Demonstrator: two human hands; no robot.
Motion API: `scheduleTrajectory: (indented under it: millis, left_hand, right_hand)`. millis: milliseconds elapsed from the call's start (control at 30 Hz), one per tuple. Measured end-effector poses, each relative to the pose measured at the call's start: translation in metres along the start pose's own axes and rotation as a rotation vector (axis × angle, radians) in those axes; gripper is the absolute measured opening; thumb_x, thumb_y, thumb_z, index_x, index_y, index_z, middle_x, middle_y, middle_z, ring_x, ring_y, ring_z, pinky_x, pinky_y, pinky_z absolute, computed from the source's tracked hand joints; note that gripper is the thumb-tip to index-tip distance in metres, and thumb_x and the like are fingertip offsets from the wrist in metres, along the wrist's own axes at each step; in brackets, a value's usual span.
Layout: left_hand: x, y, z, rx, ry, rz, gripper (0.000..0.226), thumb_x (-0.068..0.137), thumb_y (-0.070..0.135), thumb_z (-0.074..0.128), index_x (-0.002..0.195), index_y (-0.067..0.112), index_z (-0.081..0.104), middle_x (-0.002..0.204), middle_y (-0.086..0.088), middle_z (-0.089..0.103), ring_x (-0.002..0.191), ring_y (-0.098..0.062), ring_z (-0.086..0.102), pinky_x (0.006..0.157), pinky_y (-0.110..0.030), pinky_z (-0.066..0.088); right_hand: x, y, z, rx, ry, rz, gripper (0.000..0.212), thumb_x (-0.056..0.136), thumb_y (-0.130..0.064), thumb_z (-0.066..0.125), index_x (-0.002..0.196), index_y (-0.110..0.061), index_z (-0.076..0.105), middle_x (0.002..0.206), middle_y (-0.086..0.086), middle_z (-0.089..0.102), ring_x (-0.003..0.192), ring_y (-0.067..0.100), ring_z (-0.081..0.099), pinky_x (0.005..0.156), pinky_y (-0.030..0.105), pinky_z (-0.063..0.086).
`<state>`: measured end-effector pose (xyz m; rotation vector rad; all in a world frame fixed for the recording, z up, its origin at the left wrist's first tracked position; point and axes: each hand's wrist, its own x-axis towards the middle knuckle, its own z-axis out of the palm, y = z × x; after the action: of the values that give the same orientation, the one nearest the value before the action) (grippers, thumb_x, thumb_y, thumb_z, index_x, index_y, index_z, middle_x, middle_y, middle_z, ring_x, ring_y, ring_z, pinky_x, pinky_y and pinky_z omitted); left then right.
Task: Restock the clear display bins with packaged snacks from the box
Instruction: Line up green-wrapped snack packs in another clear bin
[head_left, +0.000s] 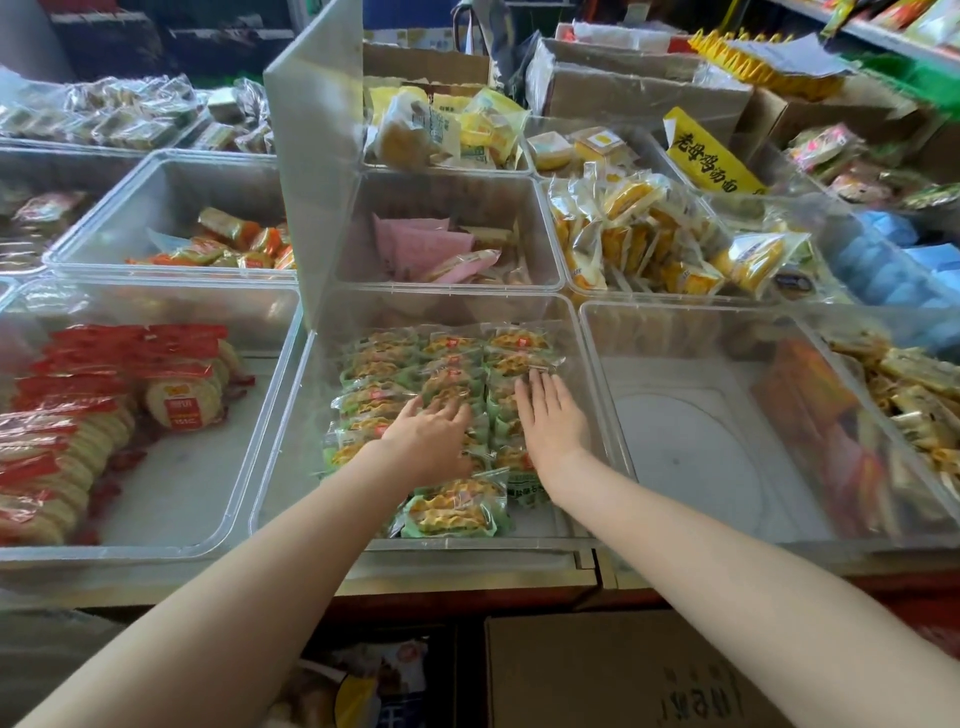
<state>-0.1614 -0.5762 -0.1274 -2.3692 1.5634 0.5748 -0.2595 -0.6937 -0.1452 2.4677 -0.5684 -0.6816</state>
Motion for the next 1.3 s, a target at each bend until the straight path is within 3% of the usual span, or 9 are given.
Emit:
scheduleTrajectory:
  millis: [167,233,300,533,733,833,933,1100,1300]
  left_hand:
    - [0.005,0.003,-0.029,-0.152,0.335,-0.023,0.046,0.093,0.036,0.048,0.131,0.009,0.045,0.137,-0.007,0.049,0.130,-0.022,0.042,0.113,-0.036,0.018]
    - [0.013,0.007,-0.036,-0.165,0.385,0.005,0.066,0.093,0.040,0.049,0.145,0.006,0.025,0.154,-0.012,0.024,0.143,-0.023,0.020,0.116,-0.034,0.012]
    - [0.021,0.017,-0.037,-0.150,0.315,0.048,0.085,0.090,0.047,0.053,0.149,0.007,0.008,0.157,-0.015,0.001,0.146,-0.026,0.002,0.117,-0.037,0.004]
    - [0.043,0.039,-0.023,-0.040,0.082,-0.020,0.101,0.083,0.061,0.053,0.146,-0.003,0.006,0.152,-0.031,-0.002,0.143,-0.041,0.004,0.117,-0.046,0.007]
    - [0.041,0.039,-0.024,-0.126,-0.012,-0.082,0.109,0.079,0.071,0.046,0.149,0.006,-0.006,0.156,-0.020,-0.002,0.142,-0.043,-0.004,0.114,-0.050,-0.007]
    - [0.029,0.018,-0.041,-0.262,0.127,-0.045,0.095,0.084,0.066,0.044,0.150,0.016,-0.003,0.156,-0.010,0.016,0.145,-0.032,0.007,0.114,-0.049,-0.007]
    - [0.008,-0.033,-0.044,-0.185,0.385,-0.124,0.061,0.098,0.039,0.037,0.150,0.020,0.012,0.155,-0.002,0.024,0.145,-0.024,0.014,0.117,-0.045,0.002]
    - [-0.012,-0.077,-0.019,-0.051,0.059,-0.143,0.065,0.097,0.043,0.038,0.150,0.021,0.009,0.158,-0.010,-0.008,0.144,-0.035,-0.007,0.117,-0.045,0.006]
    - [-0.006,-0.067,-0.007,0.011,-0.121,-0.166,0.079,0.096,0.043,0.042,0.148,0.024,-0.013,0.151,-0.020,-0.024,0.141,-0.040,-0.015,0.115,-0.050,0.003]
  right_hand:
    - [-0.002,0.035,-0.036,0.256,-0.152,-0.166,0.113,0.077,-0.057,0.061,0.148,-0.001,-0.008,0.156,0.017,-0.006,0.145,0.033,-0.001,0.118,0.045,0.000]
    - [0.008,0.061,-0.055,0.515,-0.009,-0.176,0.072,0.087,-0.039,0.060,0.142,-0.002,0.029,0.147,0.017,0.035,0.130,0.033,0.039,0.106,0.039,0.034]
    - [0.021,0.078,-0.064,0.584,0.177,-0.108,0.026,0.093,-0.007,0.045,0.120,-0.005,0.047,0.117,0.017,0.057,0.094,0.030,0.056,0.074,0.035,0.046]
    - [0.047,0.059,-0.056,0.587,0.146,-0.029,0.035,0.088,0.012,0.035,0.118,0.002,0.050,0.116,0.020,0.055,0.105,0.037,0.056,0.074,0.034,0.040]
    - [0.051,0.052,-0.056,0.562,0.176,0.028,0.037,0.092,0.008,0.031,0.120,0.002,0.055,0.121,0.019,0.057,0.111,0.036,0.056,0.084,0.036,0.046]
    - [0.046,0.048,-0.076,0.413,0.315,0.026,0.031,0.091,0.002,0.045,0.119,-0.003,0.056,0.118,0.015,0.059,0.110,0.034,0.056,0.083,0.037,0.047]
    - [0.046,0.029,-0.090,0.629,0.446,-0.162,0.034,0.092,-0.003,0.047,0.124,-0.007,0.053,0.120,0.013,0.057,0.111,0.032,0.054,0.087,0.039,0.046]
    - [0.064,-0.004,-0.083,0.763,0.161,-0.346,0.057,0.092,-0.037,0.052,0.143,-0.017,0.035,0.154,0.012,0.022,0.139,0.036,0.021,0.114,0.048,0.023]
    - [0.062,-0.014,-0.065,0.481,-0.026,-0.371,0.102,0.082,-0.063,0.052,0.150,-0.020,-0.010,0.155,0.012,-0.022,0.143,0.038,-0.012,0.116,0.047,-0.003]
